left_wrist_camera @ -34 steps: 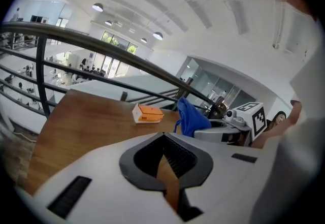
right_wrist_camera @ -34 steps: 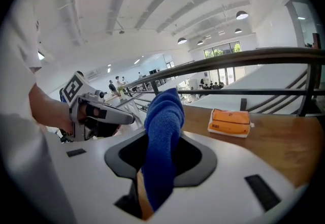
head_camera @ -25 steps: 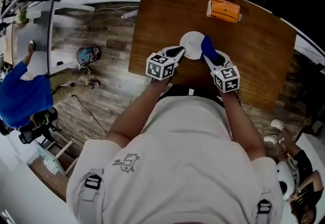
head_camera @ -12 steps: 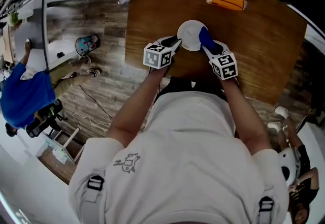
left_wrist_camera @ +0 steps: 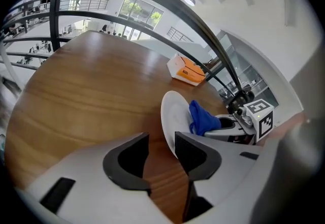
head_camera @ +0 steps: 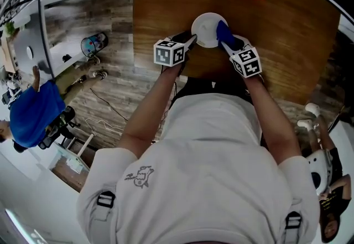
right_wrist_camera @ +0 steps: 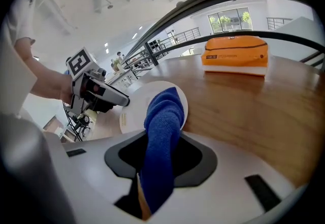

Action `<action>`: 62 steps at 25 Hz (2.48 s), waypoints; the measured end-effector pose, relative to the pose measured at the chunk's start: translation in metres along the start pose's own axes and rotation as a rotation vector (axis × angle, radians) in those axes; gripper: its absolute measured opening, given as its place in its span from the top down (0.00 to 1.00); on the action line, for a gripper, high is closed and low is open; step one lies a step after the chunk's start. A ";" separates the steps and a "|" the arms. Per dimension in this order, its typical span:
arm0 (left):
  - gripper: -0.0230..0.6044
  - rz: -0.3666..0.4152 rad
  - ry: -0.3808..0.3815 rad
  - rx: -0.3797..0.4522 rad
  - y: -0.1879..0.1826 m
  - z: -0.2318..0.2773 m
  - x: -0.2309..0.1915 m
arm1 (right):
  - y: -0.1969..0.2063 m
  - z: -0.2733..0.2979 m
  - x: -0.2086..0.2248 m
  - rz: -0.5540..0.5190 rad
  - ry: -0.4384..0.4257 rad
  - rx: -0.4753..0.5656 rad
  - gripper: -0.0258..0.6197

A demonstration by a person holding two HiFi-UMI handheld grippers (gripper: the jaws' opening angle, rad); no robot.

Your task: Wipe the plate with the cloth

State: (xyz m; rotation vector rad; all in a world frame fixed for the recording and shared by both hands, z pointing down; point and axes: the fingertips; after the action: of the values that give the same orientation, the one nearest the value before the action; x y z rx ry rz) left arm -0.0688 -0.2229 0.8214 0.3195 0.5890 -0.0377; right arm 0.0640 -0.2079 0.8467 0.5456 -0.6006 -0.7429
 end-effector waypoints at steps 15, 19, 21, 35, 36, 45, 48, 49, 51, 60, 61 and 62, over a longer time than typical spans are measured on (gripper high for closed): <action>0.87 -0.059 0.108 -0.018 0.000 0.010 0.019 | 0.000 0.002 -0.002 0.008 0.005 0.008 0.76; 0.94 -0.133 0.212 0.023 -0.005 0.003 0.036 | 0.002 0.000 -0.003 0.032 0.002 -0.002 0.76; 0.93 -0.151 0.251 0.016 -0.001 -0.001 0.044 | 0.006 -0.003 -0.005 0.041 -0.010 -0.012 0.76; 0.93 -0.023 0.362 -0.022 0.021 -0.050 0.105 | -0.067 -0.075 0.008 -0.006 0.148 0.139 0.76; 0.93 -0.014 0.379 -0.023 0.022 -0.054 0.113 | -0.080 -0.082 0.002 -0.021 0.161 0.163 0.76; 0.94 0.042 0.503 0.094 -0.035 -0.104 0.151 | -0.194 -0.114 -0.083 -0.208 0.119 0.322 0.76; 0.94 0.081 0.526 0.153 -0.058 -0.128 0.154 | -0.208 -0.123 -0.097 -0.171 0.123 0.379 0.76; 0.94 0.084 0.543 0.170 -0.064 -0.136 0.156 | -0.212 -0.126 -0.099 -0.158 0.129 0.395 0.76; 0.94 0.083 0.571 0.201 -0.072 -0.152 0.157 | -0.218 -0.130 -0.106 -0.153 0.137 0.415 0.76; 0.94 -0.005 0.668 0.282 -0.103 -0.206 0.136 | -0.214 -0.124 -0.129 -0.179 0.180 0.346 0.76; 0.94 -0.001 0.671 0.277 -0.103 -0.210 0.134 | -0.214 -0.127 -0.126 -0.179 0.196 0.338 0.76; 0.94 0.000 0.675 0.272 -0.102 -0.213 0.133 | -0.214 -0.131 -0.120 -0.180 0.215 0.330 0.76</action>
State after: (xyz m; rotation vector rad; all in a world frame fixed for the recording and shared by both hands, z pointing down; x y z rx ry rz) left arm -0.0863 -0.2474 0.5523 0.6044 1.2585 -0.0089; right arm -0.0164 -0.2181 0.5807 0.9820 -0.4793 -0.7466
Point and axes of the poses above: the fingertips, and each gripper's own axes: z forward along the fingers, x to its right, y out of its underside, and after that the axes turned 10 degrees about -z, right-handed
